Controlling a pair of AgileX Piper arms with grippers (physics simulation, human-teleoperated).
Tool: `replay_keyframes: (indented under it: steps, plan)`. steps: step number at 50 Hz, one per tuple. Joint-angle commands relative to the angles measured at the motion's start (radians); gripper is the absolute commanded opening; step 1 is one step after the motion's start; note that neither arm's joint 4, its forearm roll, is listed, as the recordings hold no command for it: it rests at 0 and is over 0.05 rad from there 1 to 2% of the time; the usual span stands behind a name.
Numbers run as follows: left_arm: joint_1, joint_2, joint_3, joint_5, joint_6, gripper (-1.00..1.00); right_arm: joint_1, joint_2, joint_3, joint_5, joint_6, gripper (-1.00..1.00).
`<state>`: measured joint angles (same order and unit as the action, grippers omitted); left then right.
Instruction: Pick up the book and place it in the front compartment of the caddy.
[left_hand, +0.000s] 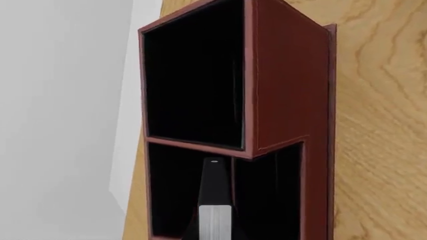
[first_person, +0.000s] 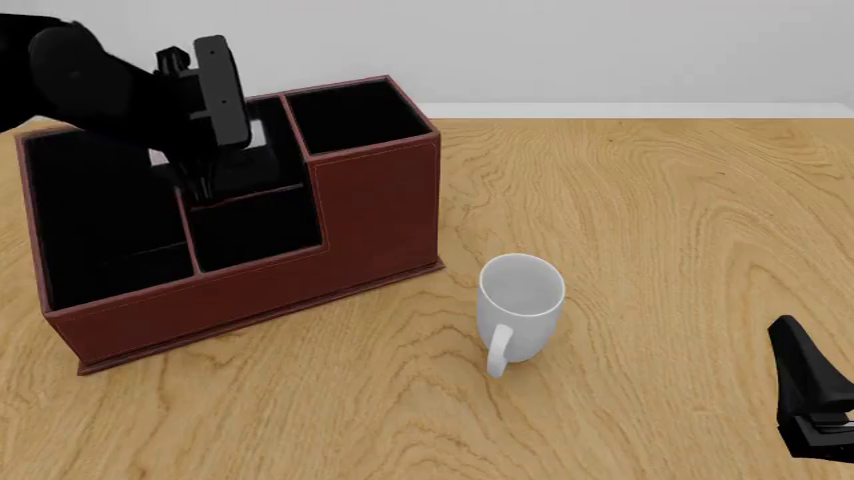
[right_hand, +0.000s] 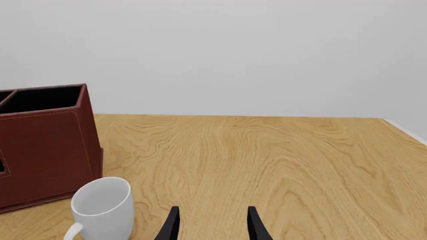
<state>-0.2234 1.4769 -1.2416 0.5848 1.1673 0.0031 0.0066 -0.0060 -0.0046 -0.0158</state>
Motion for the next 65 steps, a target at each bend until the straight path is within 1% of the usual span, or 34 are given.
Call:
replay_keyframes:
  steps: [1,3,10,15,23,28,34,35,37,46,51,55,56,65]
  plan:
    - [0.003,0.03,-0.007,-0.037,0.021,-1.0,0.0,0.0,0.0,0.0,0.0,1.0]
    - [-0.005,0.036,-0.011,-0.032,0.013,-1.0,0.0,0.0,0.0,0.0,0.0,1.0]
    - [0.006,0.059,-0.007,-0.054,0.019,-1.0,0.0,0.0,0.0,0.0,0.0,1.0]
    - [0.003,0.078,-0.021,-0.054,0.009,-1.0,0.0,0.0,0.0,0.0,0.0,1.0]
    - [0.016,0.094,-0.023,-0.069,0.016,-1.0,0.0,0.0,0.0,0.0,0.0,1.0]
    - [0.021,0.107,-0.043,-0.064,0.01,-1.0,0.0,0.0,0.0,0.0,0.0,1.0]
    - [0.032,0.118,-0.049,-0.072,0.02,-1.0,0.0,0.0,0.0,0.0,0.0,1.0]
    - [0.034,0.117,-0.039,-0.076,0.028,-1.0,0.0,0.0,0.0,0.0,0.0,1.0]
    - [0.035,0.127,-0.063,-0.071,0.018,-1.0,0.0,0.0,0.0,0.0,0.0,1.0]
    - [0.049,0.146,-0.061,-0.094,0.035,-1.0,0.0,0.0,0.0,0.0,0.0,1.0]
    - [0.056,0.154,-0.081,-0.076,0.041,-1.0,0.0,0.0,0.0,0.0,0.0,1.0]
    - [0.056,0.162,-0.104,-0.072,0.035,-1.0,0.0,0.0,0.0,0.0,0.0,1.0]
    - [0.06,0.162,-0.099,-0.079,0.042,-1.0,0.0,0.0,0.0,0.0,0.0,1.0]
    - [0.059,0.185,-0.109,-0.088,0.03,-1.0,0.0,0.0,0.0,0.0,0.0,1.0]
